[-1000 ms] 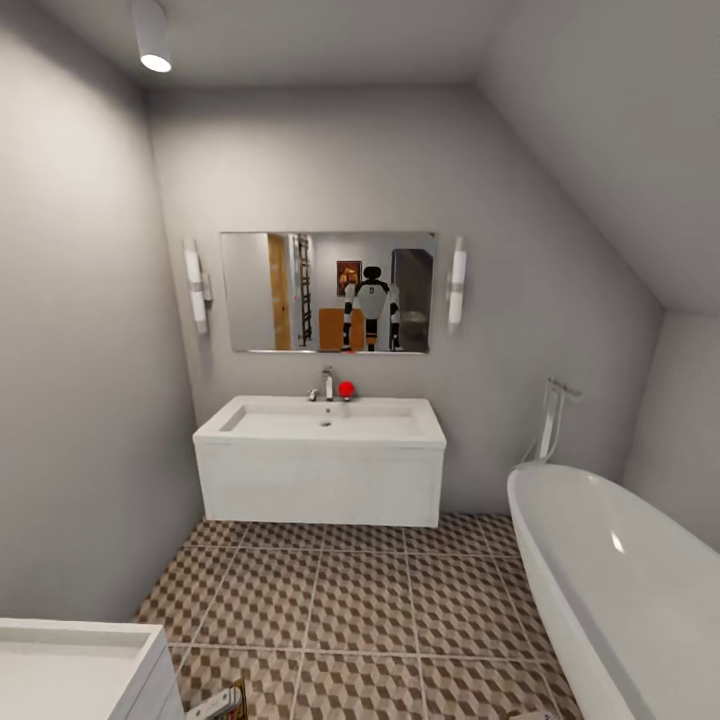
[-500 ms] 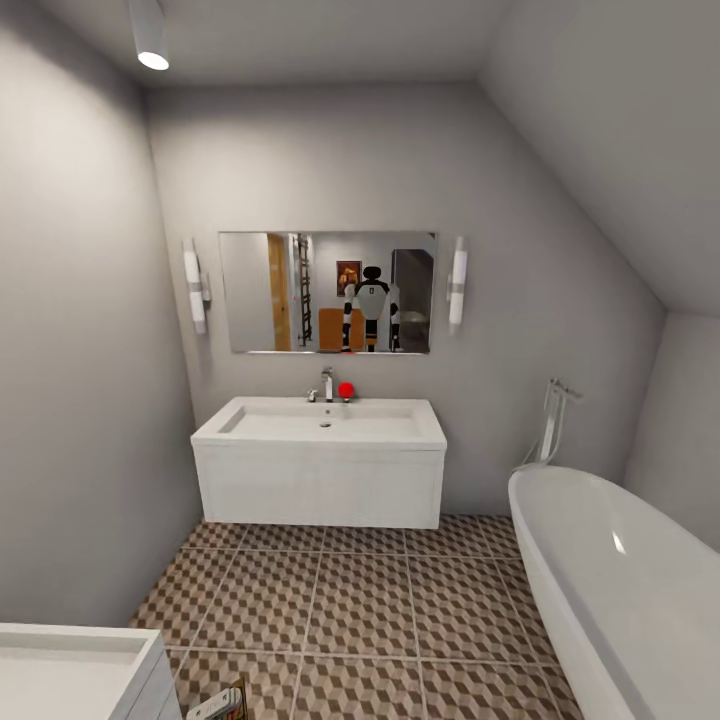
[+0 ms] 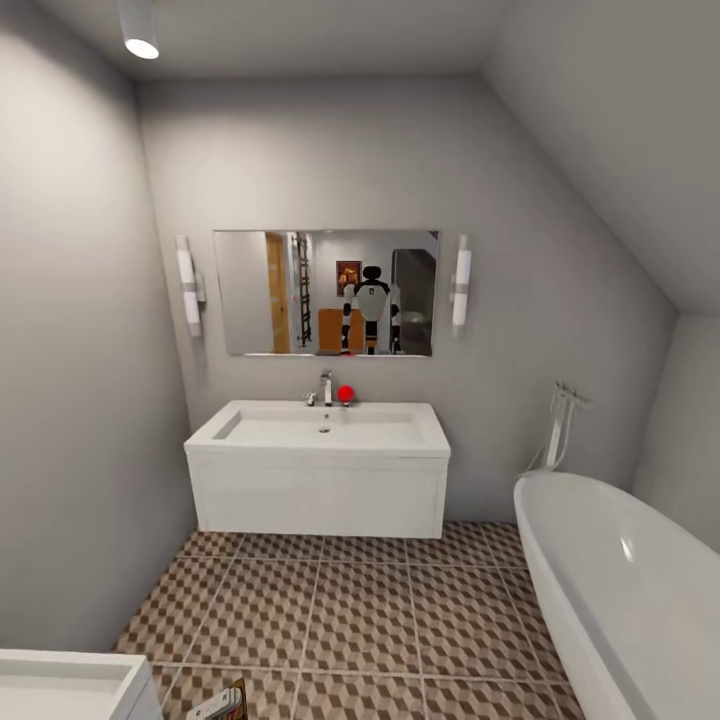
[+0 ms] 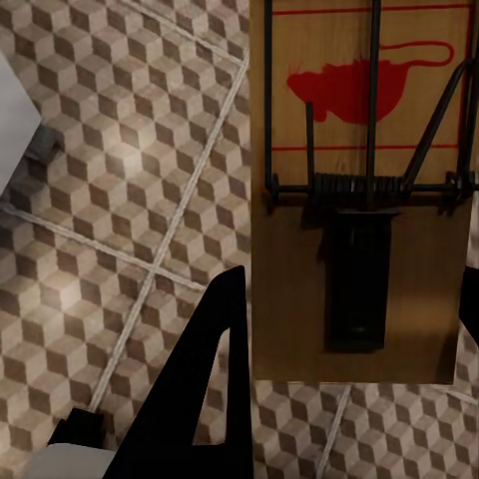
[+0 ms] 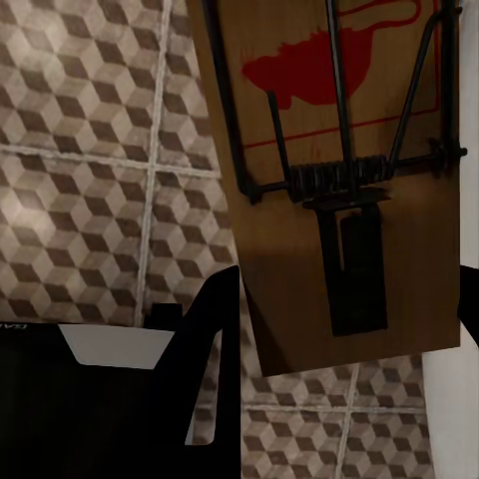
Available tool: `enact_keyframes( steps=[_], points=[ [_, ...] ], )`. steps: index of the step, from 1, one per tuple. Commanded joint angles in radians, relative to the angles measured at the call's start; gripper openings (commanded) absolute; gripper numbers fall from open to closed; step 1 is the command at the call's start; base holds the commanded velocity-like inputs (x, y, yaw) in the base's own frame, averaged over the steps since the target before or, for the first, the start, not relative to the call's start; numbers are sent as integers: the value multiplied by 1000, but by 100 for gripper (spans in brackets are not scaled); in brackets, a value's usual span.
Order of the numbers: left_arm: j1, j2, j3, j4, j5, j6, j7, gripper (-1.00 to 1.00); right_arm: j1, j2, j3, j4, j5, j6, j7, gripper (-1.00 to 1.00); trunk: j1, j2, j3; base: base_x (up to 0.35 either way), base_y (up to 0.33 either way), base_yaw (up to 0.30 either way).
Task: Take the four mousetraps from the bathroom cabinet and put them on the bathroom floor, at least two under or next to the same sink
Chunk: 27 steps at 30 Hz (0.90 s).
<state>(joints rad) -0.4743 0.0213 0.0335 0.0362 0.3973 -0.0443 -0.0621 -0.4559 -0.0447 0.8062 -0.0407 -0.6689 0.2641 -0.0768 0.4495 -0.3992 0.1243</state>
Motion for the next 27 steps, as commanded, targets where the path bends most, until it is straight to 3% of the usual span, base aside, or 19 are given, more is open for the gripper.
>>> enact_keyframes(
  steps=[1, 10, 20, 27],
  points=[
    [-1, 0, 3, 4, 3, -5, -2, -100, 0, -1, 8, -4, -11, 7, -6, -100, 1, -1, 0, 81, 0, 0],
    [-1, 0, 3, 4, 2, -5, -2, -100, 0, -1, 8, -4, -11, 7, -6, -100, 1, -1, 0, 53, 0, 0],
    [-1, 0, 3, 4, 2, -5, -2, -100, 0, -1, 8, -4, -11, 7, -6, -100, 1, -1, 0, 267, 0, 0],
    [-1, 0, 3, 4, 1, -5, -2, -100, 0, -1, 8, -4, -11, 7, -6, -100, 1, -1, 0, 82, 0, 0]
  ],
)
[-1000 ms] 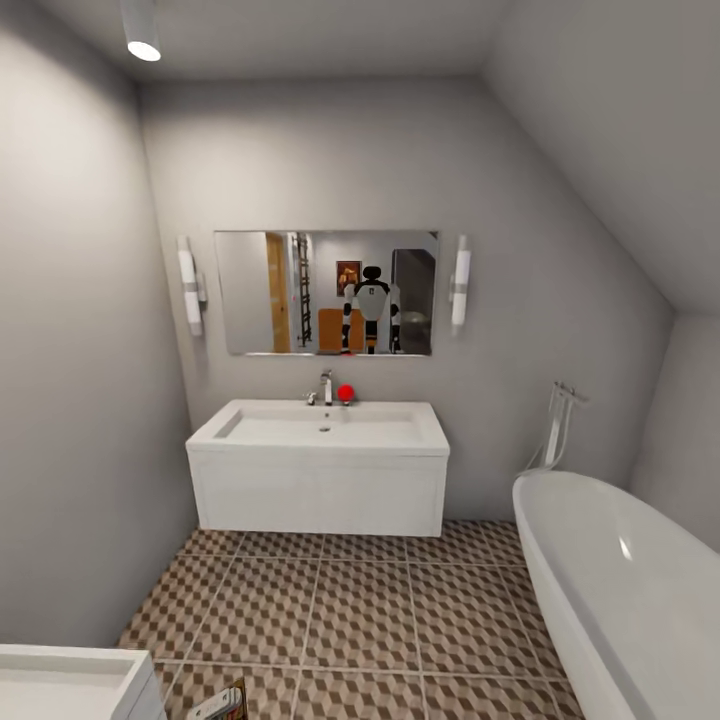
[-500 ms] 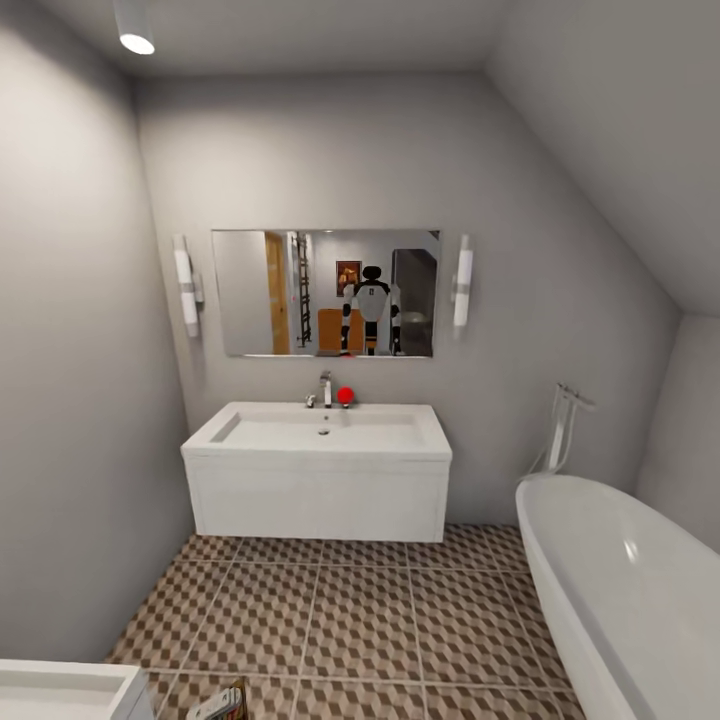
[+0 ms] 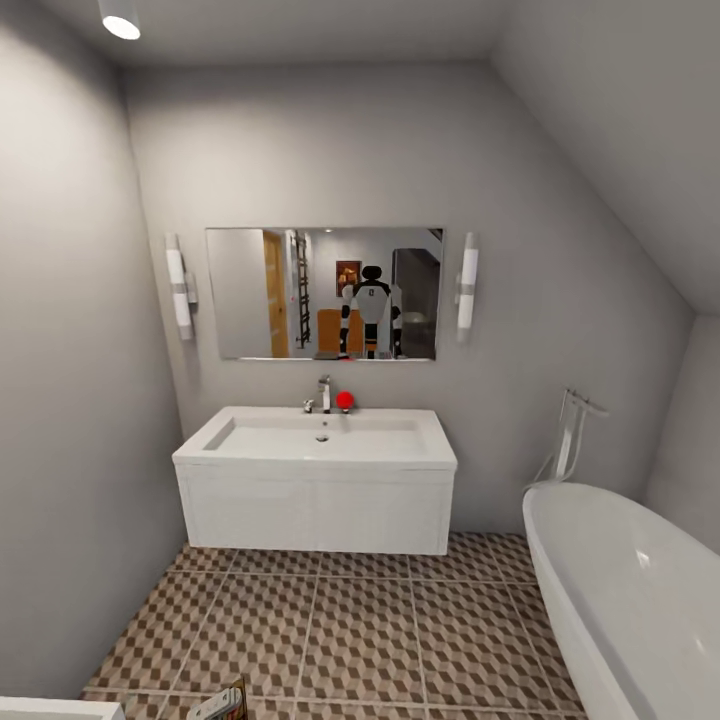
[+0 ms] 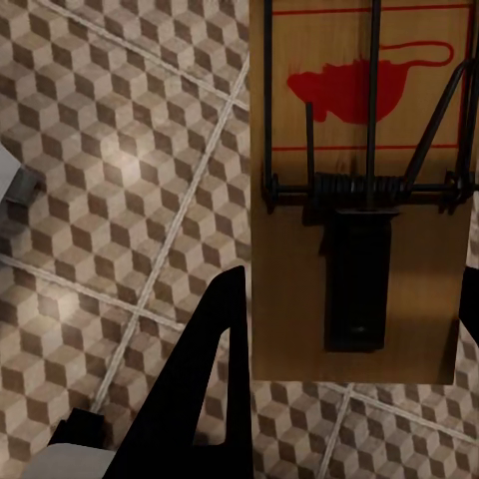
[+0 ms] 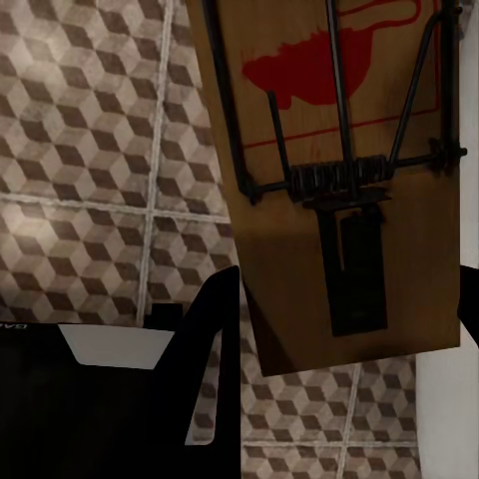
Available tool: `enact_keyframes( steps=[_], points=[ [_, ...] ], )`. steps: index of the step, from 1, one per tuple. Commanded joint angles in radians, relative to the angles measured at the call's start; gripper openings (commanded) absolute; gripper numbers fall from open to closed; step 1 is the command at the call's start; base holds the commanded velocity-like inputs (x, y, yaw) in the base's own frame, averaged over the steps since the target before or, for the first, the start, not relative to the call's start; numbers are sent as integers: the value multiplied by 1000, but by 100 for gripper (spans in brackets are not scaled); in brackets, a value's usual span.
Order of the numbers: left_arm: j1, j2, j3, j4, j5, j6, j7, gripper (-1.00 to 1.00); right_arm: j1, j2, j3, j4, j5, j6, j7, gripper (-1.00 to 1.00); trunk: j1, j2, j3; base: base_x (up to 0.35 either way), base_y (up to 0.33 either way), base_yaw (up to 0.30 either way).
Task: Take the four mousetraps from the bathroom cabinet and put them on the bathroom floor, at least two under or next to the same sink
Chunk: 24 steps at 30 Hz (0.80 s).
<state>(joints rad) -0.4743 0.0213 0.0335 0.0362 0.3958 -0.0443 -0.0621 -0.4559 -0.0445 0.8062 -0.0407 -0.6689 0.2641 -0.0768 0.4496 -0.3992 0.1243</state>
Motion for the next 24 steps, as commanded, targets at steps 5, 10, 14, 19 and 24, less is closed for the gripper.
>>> enact_keyframes(
  steps=[5, 10, 14, 19, 24],
  points=[
    [-1, 0, 3, 4, 3, -5, -2, -100, 0, 0, 8, -4, -11, 7, -6, -100, 0, -1, 0, 14, 0, 0],
    [-1, 0, 3, 4, 3, -5, -2, -100, 0, -1, 8, -4, -11, 7, -6, -100, 0, -1, 0, 3, 0, 0],
    [-1, 0, 3, 4, 3, -5, -2, -100, 0, -1, 8, -4, -11, 7, -6, -100, 0, -1, 0, 0, 0, 0],
    [-1, 0, 3, 4, 3, -6, -2, -100, 0, 0, 8, -4, -11, 6, -6, -100, 0, -1, 0, 0, 0, 0],
    [-1, 0, 2, 4, 1, -8, -2, -100, 0, 0, 8, -5, -11, 6, -6, -100, 0, -1, 0, 0, 0, 0]
  ],
)
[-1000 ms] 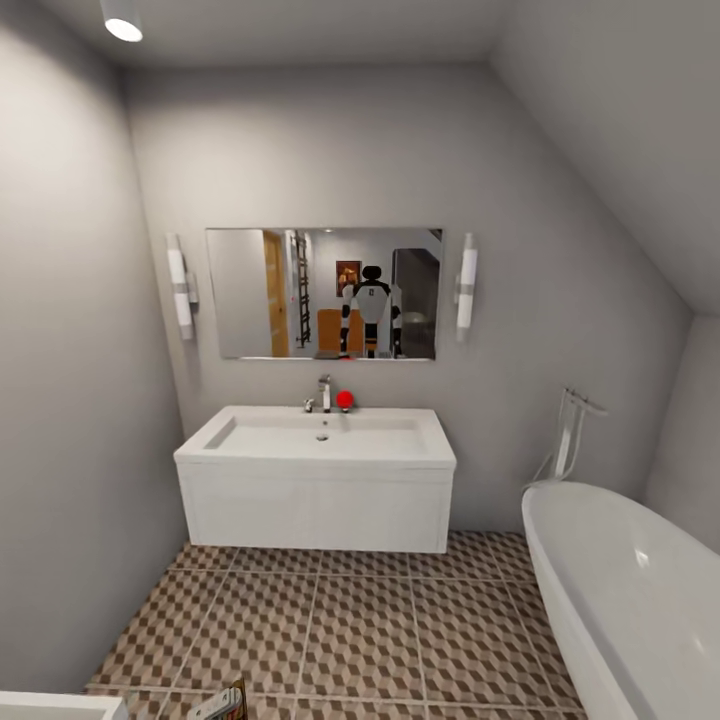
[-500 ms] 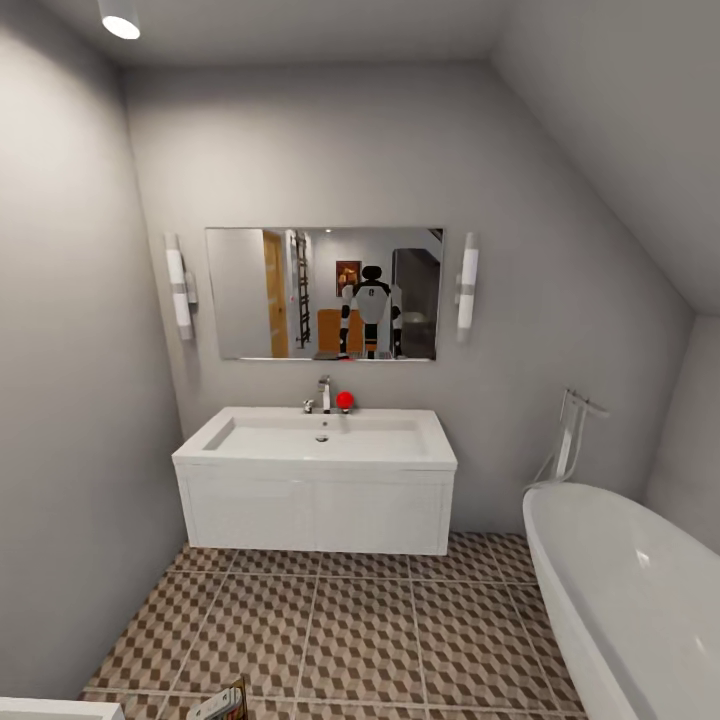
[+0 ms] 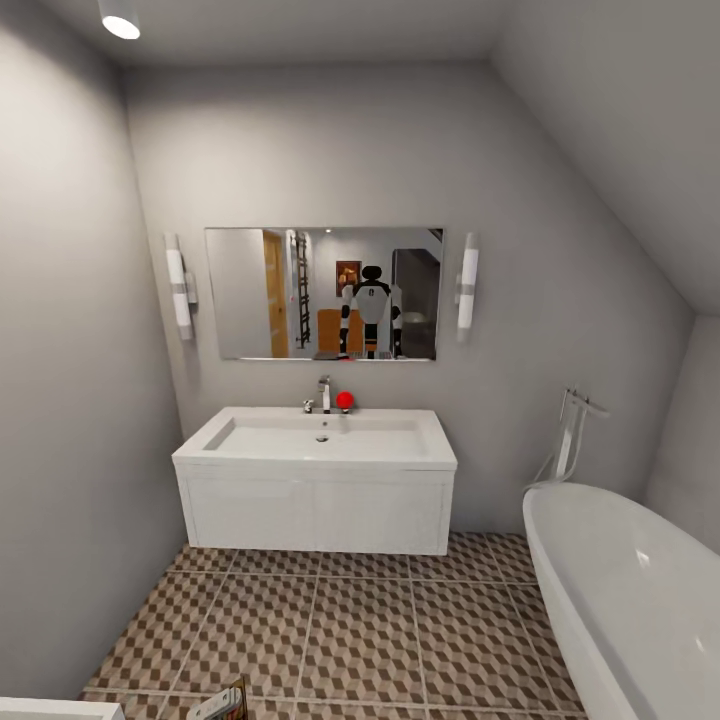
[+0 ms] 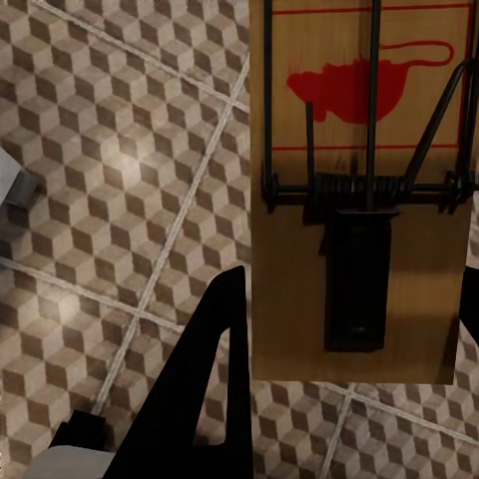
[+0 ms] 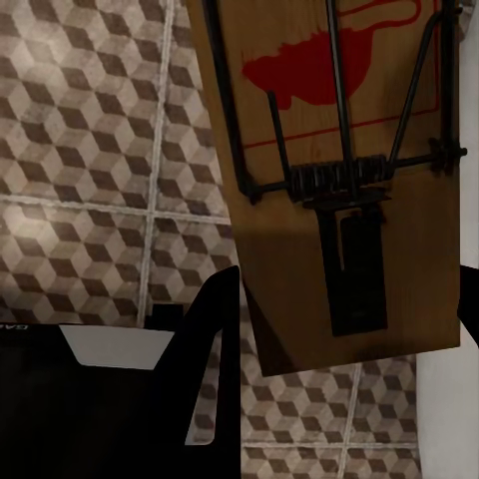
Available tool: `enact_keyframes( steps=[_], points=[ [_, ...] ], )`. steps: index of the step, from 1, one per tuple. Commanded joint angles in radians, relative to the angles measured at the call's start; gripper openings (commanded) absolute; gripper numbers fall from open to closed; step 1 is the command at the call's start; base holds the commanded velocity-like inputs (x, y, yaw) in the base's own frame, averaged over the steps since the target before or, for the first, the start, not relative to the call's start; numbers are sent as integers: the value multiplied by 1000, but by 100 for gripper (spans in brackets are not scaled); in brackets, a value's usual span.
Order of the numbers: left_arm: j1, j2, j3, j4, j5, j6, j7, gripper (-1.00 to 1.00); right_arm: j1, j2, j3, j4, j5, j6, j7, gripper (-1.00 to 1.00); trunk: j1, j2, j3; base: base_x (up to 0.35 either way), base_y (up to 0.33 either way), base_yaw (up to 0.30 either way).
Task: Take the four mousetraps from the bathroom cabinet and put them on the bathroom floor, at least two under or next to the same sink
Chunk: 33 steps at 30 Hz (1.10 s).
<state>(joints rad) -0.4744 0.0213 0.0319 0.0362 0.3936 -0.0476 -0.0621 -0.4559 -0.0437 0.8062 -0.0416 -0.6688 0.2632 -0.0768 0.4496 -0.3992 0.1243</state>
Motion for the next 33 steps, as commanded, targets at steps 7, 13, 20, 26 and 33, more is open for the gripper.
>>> enact_keyframes(
  steps=[7, 13, 20, 26, 33],
  points=[
    [-1, 0, -2, 10, 0, -5, -2, -100, 0, 0, 8, -4, -12, 7, -6, -100, 0, -1, 0, 0, 0, 0],
    [-1, 0, -3, 11, -1, -5, -2, -100, 0, 1, 8, -4, -12, 7, -6, -100, 0, -1, 0, 0, 0, 0],
    [-1, -1, -1, 9, 1, -3, -2, -100, 0, 1, 7, -6, -12, -4, -6, -100, 27, -50, -22, 0, 0, 0],
    [-1, -2, -1, 7, -1, -1, -1, -100, 0, 5, 7, -6, -12, -13, -12, -100, 50, -92, -41, 0, 0, 0],
    [-1, -17, -3, 0, -2, 2, 44, -100, 0, 7, 5, -7, -14, -16, -15, -100, 77, -141, -63, 0, 0, 0]
  ],
)
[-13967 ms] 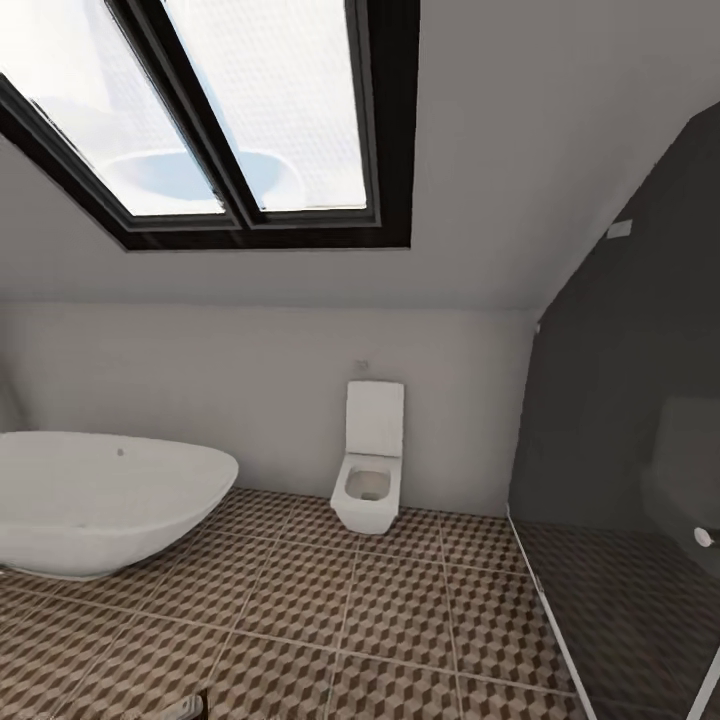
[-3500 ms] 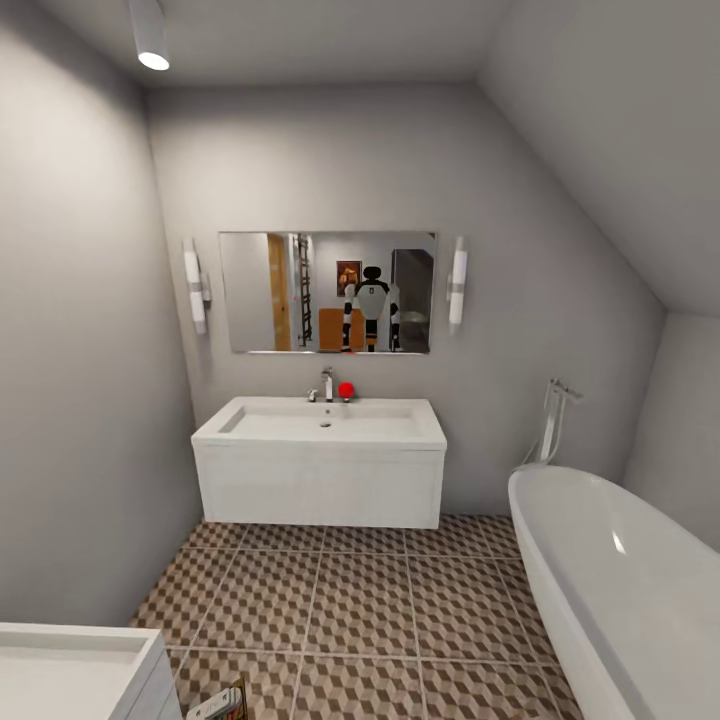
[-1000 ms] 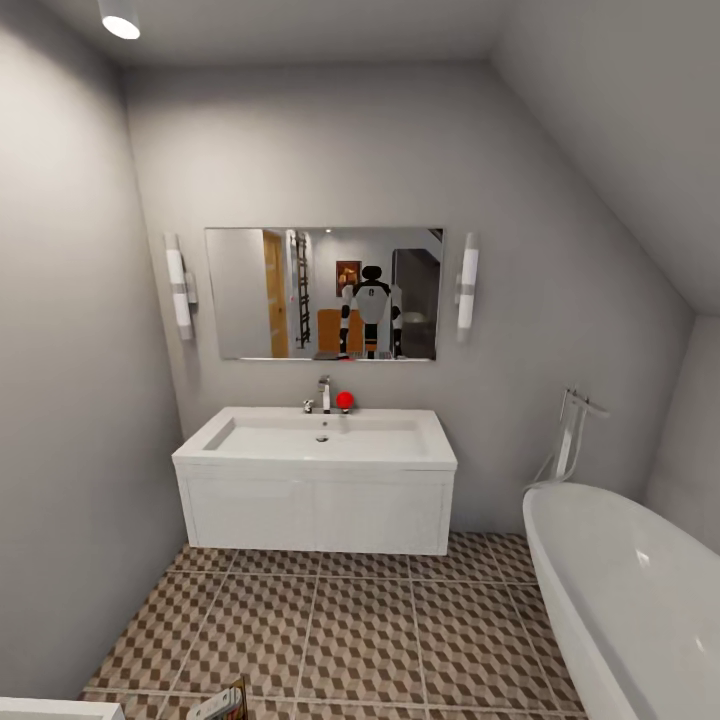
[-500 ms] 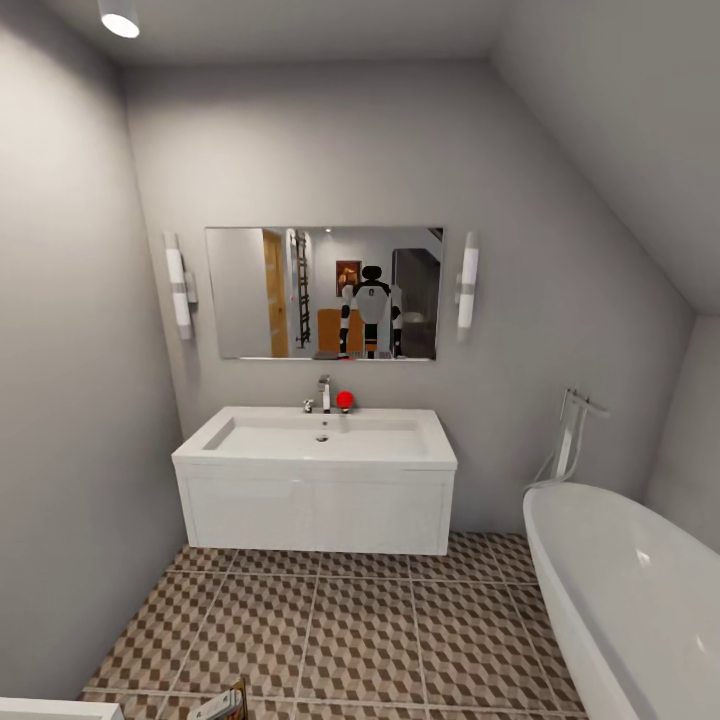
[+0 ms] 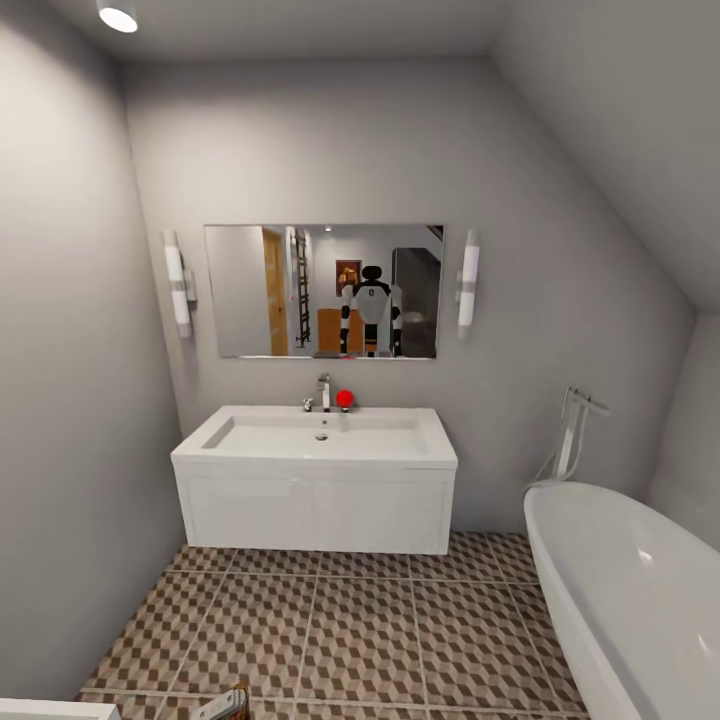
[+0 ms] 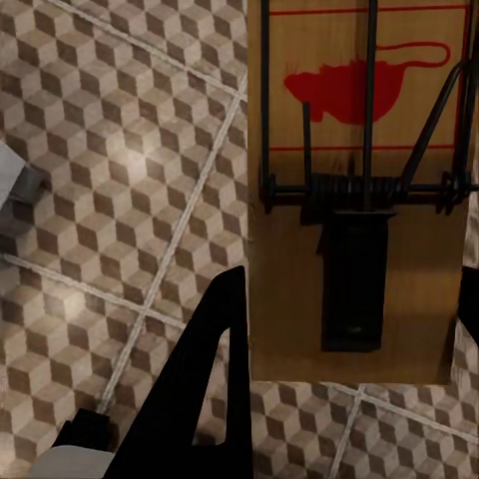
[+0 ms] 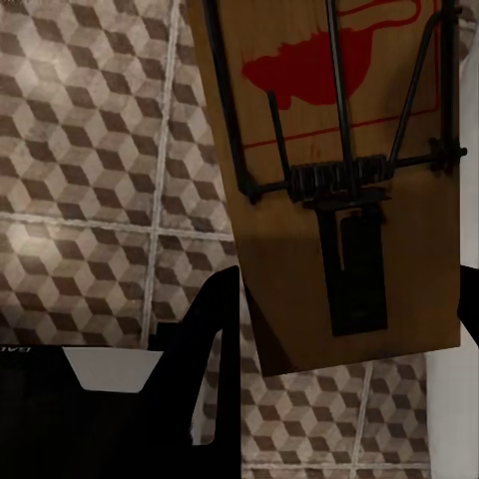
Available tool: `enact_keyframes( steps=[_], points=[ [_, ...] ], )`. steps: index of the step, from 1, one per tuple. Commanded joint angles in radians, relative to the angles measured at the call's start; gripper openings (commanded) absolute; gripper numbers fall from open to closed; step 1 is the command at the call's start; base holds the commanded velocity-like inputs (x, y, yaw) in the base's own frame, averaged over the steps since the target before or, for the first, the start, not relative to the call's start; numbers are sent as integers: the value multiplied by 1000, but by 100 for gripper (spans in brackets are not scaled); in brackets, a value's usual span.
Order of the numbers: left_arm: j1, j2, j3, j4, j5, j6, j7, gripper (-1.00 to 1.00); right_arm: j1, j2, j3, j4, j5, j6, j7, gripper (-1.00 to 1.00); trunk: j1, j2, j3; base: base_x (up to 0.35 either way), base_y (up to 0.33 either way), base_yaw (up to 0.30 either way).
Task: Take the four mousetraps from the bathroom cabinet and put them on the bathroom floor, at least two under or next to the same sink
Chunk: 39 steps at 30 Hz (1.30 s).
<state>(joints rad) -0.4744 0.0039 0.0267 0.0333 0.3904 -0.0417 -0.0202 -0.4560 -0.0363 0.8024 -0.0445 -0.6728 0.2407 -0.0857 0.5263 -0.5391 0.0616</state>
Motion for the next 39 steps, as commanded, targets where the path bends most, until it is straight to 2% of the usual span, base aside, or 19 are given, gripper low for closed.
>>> enact_keyframes(
  steps=[1, 6, 10, 15, 16, 19, 21, 24, 36, 39],
  points=[
    [-1, -2, 3, 1, 1, -4, 15, -100, 0, -1, 8, -4, -11, 7, -6, -100, 4, -8, -4, 0, 0, 0],
    [-1, -15, 2, -37, 1, 13, 83, -100, 0, -1, 6, -6, -10, 9, -6, -100, 23, -43, -19, 0, 0, 0],
    [-1, -19, 1, -75, -1, 64, 103, -100, 0, -2, 4, -7, -10, 9, -6, -100, 39, -71, -32, 0, 0, 0],
    [-2, -20, -1, -135, -4, 162, 111, -100, 0, -3, 3, -9, -10, 9, -8, -100, 58, -106, -47, 0, 0, 0],
    [-2, -21, -2, -155, -19, 196, 113, -100, -1, -3, 3, -11, -10, 9, -7, -100, 62, -113, -51, 0, 0, 0],
    [-3, -21, -2, -166, -52, 232, 114, -100, -1, -2, 3, -12, -9, 8, -7, -100, 73, -134, -60, 0, 0, 0],
    [-4, -23, -1, -169, -76, 247, 115, -100, -1, -2, 3, -12, -9, 7, -7, -100, 81, -148, -66, 0, 0, 0],
    [-4, -24, -1, -175, -89, 255, 115, -100, -1, -3, 2, -12, -10, -13, -8, -100, 92, -169, -76, 0, 0, 0],
    [-4, -24, -2, -197, -100, 265, 115, -100, -5, 2, 1, -13, -12, -33, -11, -100, 138, -253, -124, 0, 0, 0],
    [-7, -24, -2, -196, -102, 313, 115, -100, -22, 6, 0, -14, -13, -29, -11, -100, 150, -274, -138, 0, 0, 0]
  ],
)
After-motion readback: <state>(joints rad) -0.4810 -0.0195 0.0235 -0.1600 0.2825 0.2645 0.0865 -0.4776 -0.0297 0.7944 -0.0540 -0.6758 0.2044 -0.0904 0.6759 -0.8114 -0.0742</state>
